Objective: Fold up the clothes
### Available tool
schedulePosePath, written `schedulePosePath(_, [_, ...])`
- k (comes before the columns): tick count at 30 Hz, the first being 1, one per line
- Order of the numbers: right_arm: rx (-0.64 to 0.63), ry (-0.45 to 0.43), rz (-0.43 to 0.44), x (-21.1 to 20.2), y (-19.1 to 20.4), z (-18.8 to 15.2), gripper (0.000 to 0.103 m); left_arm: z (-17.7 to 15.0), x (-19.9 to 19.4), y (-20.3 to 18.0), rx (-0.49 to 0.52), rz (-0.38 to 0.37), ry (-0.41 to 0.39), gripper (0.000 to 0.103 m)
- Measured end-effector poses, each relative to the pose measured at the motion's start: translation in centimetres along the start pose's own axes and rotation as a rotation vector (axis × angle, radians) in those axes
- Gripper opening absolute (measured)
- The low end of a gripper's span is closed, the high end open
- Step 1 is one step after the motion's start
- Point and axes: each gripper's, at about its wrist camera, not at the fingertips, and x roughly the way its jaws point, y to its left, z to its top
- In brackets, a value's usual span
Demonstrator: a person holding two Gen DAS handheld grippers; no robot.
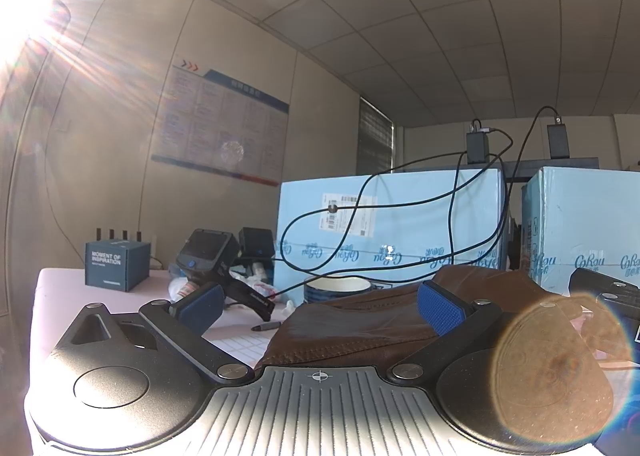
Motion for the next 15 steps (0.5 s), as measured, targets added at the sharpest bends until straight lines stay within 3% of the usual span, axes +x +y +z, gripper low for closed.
schedulePosePath(15, [0.001, -0.001, -0.001, -0.06, 0.01, -0.03, 0.103, 0.0, 0.03, -0.25, 0.013, 0.003, 0.001, 0.103])
